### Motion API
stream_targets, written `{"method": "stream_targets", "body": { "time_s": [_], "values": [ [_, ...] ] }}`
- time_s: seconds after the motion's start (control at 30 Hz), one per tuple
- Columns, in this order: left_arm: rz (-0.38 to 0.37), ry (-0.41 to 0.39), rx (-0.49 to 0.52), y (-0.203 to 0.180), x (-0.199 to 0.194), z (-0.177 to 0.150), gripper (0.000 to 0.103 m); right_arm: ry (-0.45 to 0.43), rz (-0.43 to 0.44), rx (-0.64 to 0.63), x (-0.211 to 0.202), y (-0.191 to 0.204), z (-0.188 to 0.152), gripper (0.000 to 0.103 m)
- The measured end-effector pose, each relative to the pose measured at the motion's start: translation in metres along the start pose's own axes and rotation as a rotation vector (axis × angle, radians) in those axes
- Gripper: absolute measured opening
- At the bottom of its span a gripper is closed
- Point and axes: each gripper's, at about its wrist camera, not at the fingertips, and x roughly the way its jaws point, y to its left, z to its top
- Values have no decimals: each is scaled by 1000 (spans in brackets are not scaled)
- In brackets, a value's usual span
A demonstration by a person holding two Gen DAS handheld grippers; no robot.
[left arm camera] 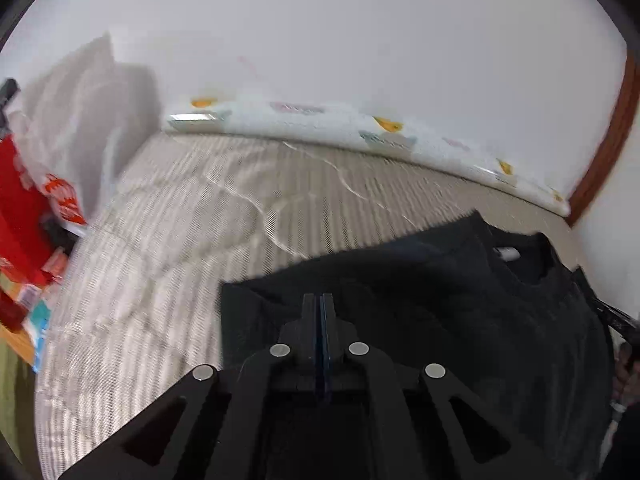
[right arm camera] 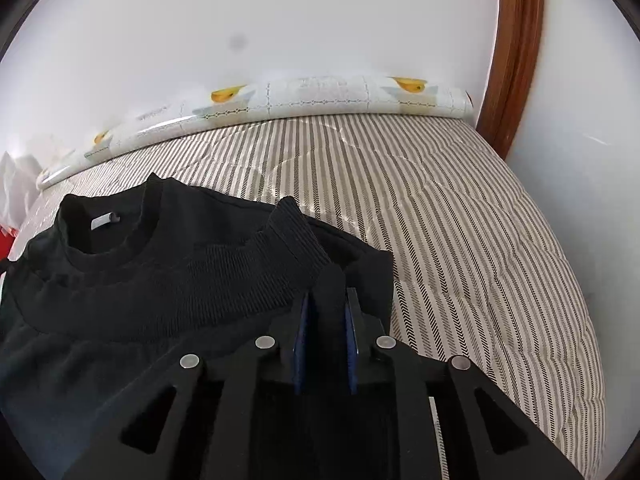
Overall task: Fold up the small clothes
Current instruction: 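Grasp the sweatshirt edge with the right gripper while the left gripper grasps too, then release the sweatshirt and withdraw both grippers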
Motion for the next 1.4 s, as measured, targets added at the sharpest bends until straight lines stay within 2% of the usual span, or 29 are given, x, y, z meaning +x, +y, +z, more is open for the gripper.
{"method": "stream_targets", "body": {
  "time_s": [0.03,0.1,0.17,0.3,0.33,0.37,0.43,0.5,0.6,0.7,0.83,0.9,1.07,1.17,1.27,1.3,1.4],
  "values": [
    [-23,22,4,-1,2,-2,14,2,1,0,0,-1,0,21],
    [-27,40,21,-4,3,-7,33,8,6,10,-1,-4,-1,24],
    [-13,61,44,-7,8,-11,42,10,11,23,-4,-6,-2,26],
    [3,69,55,-9,13,-13,41,11,16,38,-11,-9,-5,33],
    [2,67,63,-11,13,-14,37,10,14,34,-14,-9,-7,34],
    [-3,69,72,-13,13,-15,25,9,11,32,-16,-10,-9,35],
    [42,51,95,-18,11,-15,15,5,7,31,-19,-11,-12,35],
    [70,17,117,-21,6,-13,10,2,6,32,-19,-12,-12,35],
    [115,-61,137,-22,-6,-6,9,-5,8,44,-20,-13,-9,35],
    [124,-81,90,-12,-8,3,9,-23,17,58,-23,-15,-3,35],
    [141,-1,85,-9,11,-1,9,0,14,63,-11,-16,-4,35],
    [139,2,80,-8,11,-2,10,22,-7,58,-2,-16,-9,35],
    [152,24,96,-13,9,-3,14,16,-46,57,-12,-14,-10,40],
    [156,30,101,-16,0,-9,19,8,-67,57,-24,-11,-14,41],
    [145,41,88,-15,-13,-18,26,5,-49,85,-37,-9,-20,45],
    [144,49,88,-14,-19,-22,27,-2,-44,86,-42,-6,-22,50],
    [136,49,86,-9,-42,-39,27,-24,-47,86,-56,1,-32,51]
  ]
}}
